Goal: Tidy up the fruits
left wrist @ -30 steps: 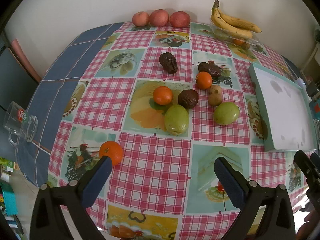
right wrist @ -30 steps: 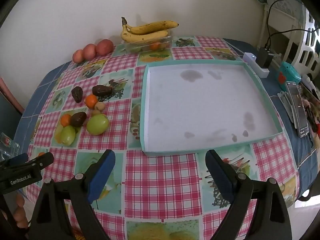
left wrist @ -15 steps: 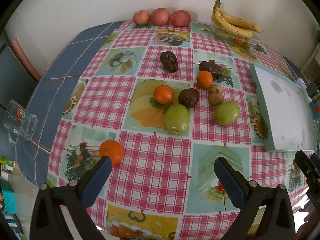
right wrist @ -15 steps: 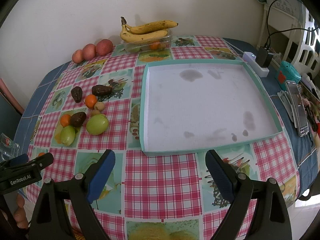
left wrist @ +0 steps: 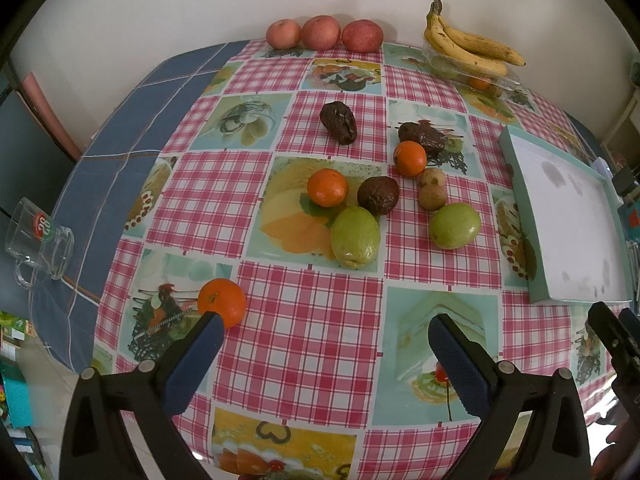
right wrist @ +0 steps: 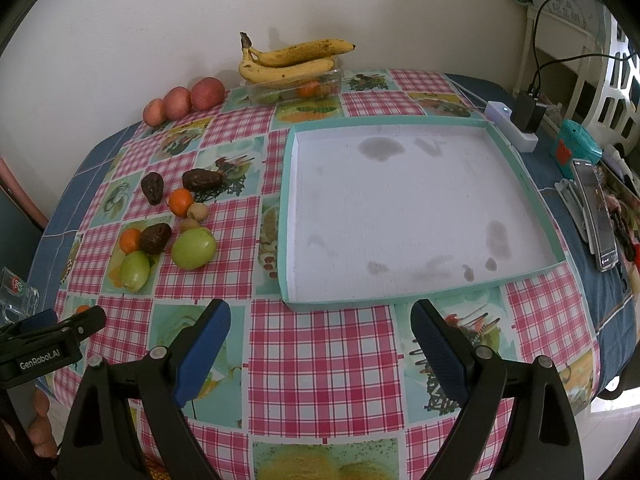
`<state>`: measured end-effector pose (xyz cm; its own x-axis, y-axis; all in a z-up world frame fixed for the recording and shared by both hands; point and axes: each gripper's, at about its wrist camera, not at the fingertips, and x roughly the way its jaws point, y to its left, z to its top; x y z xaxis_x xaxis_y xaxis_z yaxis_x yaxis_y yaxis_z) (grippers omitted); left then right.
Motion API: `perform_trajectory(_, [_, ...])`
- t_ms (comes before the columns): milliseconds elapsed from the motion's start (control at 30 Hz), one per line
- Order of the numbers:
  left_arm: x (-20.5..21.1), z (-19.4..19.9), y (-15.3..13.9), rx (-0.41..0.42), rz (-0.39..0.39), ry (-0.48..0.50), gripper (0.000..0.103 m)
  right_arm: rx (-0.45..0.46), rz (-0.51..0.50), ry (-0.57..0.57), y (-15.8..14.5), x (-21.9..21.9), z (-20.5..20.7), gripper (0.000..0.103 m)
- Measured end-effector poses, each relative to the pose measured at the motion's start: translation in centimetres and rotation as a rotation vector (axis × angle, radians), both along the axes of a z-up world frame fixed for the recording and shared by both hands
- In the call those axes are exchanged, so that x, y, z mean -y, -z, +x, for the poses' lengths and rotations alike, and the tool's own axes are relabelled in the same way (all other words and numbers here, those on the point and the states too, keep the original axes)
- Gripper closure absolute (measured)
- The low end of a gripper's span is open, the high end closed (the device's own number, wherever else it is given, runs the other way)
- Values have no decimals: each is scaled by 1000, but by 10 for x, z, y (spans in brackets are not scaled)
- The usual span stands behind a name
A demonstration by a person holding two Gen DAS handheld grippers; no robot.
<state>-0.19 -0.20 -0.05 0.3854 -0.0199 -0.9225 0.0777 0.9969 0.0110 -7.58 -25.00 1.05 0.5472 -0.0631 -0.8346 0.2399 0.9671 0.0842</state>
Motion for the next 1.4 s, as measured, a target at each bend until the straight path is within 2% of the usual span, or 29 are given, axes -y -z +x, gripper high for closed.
perform_trajectory(1033, [2, -2, 2, 1, 4, 3, 0, -3, 2, 3, 0, 0, 1, 11])
perform_trajectory(1400, [-10, 1, -5, 20, -44, -21, 0, -8, 5, -5, 4, 0, 1, 11])
